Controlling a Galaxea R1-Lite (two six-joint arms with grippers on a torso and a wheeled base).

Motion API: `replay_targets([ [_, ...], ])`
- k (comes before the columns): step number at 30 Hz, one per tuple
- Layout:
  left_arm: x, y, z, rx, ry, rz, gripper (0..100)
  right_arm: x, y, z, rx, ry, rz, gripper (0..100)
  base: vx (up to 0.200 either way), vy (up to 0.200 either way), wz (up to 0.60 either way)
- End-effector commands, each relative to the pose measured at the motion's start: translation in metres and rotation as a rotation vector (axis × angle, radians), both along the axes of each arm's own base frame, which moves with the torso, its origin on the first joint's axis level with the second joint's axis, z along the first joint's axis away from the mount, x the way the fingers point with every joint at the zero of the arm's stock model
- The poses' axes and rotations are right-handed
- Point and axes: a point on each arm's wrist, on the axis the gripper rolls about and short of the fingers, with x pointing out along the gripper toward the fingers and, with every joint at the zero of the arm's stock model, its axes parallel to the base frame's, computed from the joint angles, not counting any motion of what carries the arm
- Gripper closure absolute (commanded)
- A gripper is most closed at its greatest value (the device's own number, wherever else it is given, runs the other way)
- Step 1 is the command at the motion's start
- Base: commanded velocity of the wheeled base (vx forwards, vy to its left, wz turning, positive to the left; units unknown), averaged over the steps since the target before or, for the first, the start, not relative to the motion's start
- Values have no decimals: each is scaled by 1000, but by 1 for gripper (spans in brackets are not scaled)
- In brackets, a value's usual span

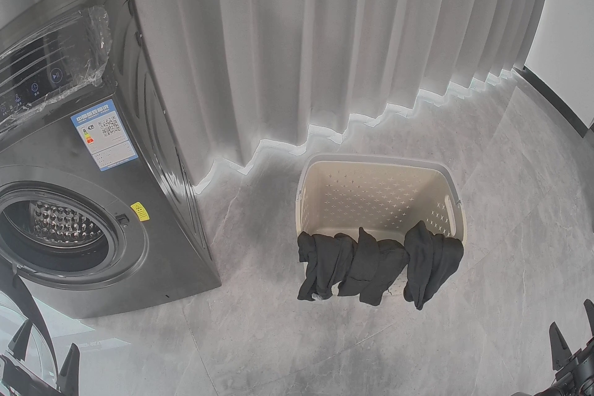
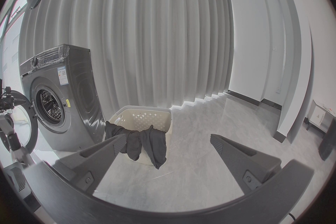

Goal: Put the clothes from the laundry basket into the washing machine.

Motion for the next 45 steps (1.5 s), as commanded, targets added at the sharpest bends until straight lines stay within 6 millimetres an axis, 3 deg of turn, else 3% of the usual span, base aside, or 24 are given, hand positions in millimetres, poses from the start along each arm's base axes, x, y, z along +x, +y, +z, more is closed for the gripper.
replay_targets([
  [1,0,0,-5,-1,1,1,0,0,0,-5,0,3,1,0,0,0,0],
  [19,0,0,-5,-1,-1,1,0,0,0,-5,0,3,1,0,0,0,0],
  [28,0,0,-5,-1,-1,-1,0,0,0,-5,0,3,1,0,0,0,-600],
  [45,0,0,-5,-1,1,-1,0,0,0,-5,0,3,1,0,0,0,0],
])
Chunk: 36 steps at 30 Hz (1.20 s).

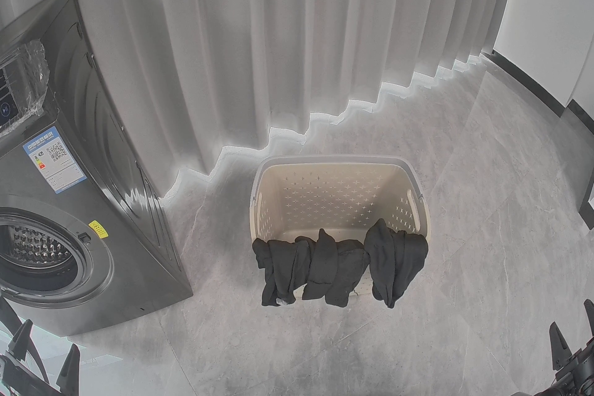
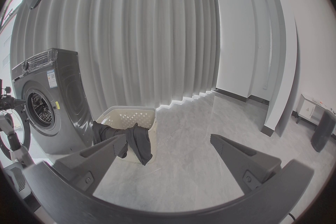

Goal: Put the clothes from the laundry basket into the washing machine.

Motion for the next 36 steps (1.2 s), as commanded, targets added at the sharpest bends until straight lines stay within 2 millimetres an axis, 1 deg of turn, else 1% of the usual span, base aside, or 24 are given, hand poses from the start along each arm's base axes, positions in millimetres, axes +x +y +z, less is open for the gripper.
replay_targets([
  [1,0,0,-5,0,0,0,0,0,0,-5,0,3,1,0,0,0,0],
  [6,0,0,-5,0,0,-1,0,0,0,-5,0,3,1,0,0,0,0],
  [11,0,0,-5,0,-2,0,0,0,0,-5,0,3,2,0,200,0,0],
  [24,0,0,-5,0,0,0,0,0,0,-5,0,3,1,0,0,0,0],
  [30,0,0,-5,-2,0,0,0,0,0,-5,0,3,1,0,200,0,0],
  [36,0,0,-5,0,-2,0,0,0,0,-5,0,2,1,0,0,0,0],
])
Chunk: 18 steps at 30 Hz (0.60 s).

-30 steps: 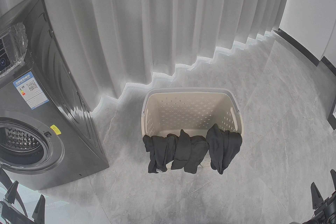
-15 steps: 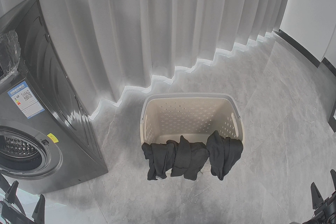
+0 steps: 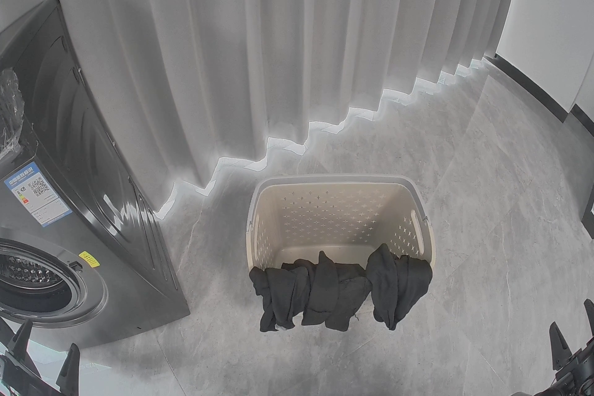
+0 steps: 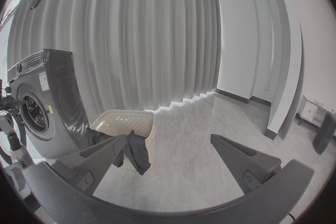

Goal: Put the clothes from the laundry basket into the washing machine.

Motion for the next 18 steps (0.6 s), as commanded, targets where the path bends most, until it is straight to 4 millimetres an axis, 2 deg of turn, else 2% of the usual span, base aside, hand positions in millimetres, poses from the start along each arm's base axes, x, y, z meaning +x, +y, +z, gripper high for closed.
replay_targets([
  [1,0,0,-5,0,-1,0,0,0,0,-5,0,3,0,0,0,0,0],
  [15,0,0,-5,-3,1,-1,0,0,0,-5,1,3,-1,0,0,0,0],
  [18,0,0,-5,-2,1,-1,0,0,0,-5,1,6,-1,0,200,0,0],
])
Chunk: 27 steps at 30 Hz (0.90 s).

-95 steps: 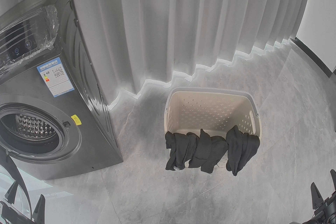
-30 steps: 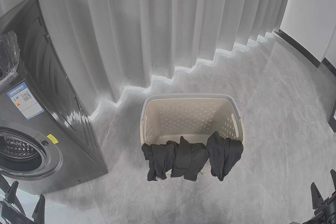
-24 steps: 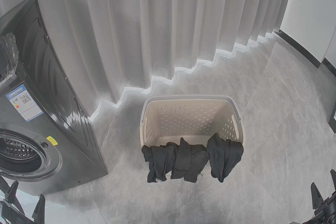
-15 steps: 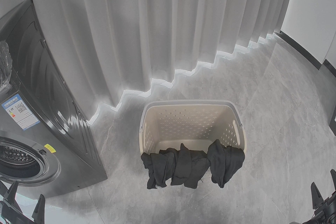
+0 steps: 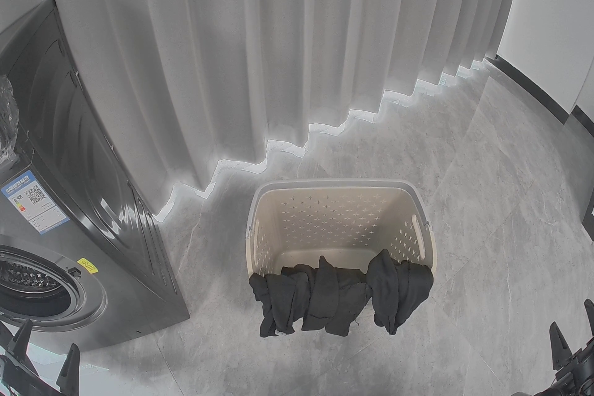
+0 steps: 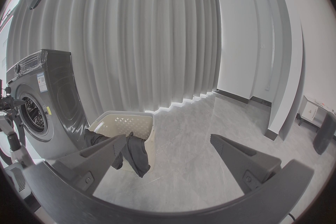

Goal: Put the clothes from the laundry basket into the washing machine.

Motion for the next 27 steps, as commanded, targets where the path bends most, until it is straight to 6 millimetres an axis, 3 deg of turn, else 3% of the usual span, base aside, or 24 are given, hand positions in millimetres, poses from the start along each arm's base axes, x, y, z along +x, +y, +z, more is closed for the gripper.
replay_targets([
  [1,0,0,-5,1,0,1,0,0,0,-5,0,6,1,0,0,0,0],
  [9,0,0,-5,1,-2,1,0,0,0,-3,6,-9,-1,0,0,0,0],
  [11,0,0,-5,1,-2,1,0,-8,0,27,7,-147,4,0,0,0,0],
  [12,0,0,-5,1,-2,1,0,-14,0,53,12,-216,13,0,0,0,0],
  [13,0,0,-5,1,-2,1,0,-14,0,53,12,-216,13,0,0,0,0],
  [14,0,0,-5,3,-2,1,0,-8,-1,81,39,-178,59,0,0,0,0],
  [17,0,0,-5,4,0,1,0,2,0,93,102,-109,141,0,0,0,0],
  [18,0,0,-5,3,0,1,0,16,1,100,216,-17,230,0,0,0,0],
  [22,0,0,-5,3,0,1,0,51,10,104,288,186,340,0,0,0,0],
  [27,0,0,-5,1,0,3,0,75,22,97,267,350,427,0,0,0,0],
])
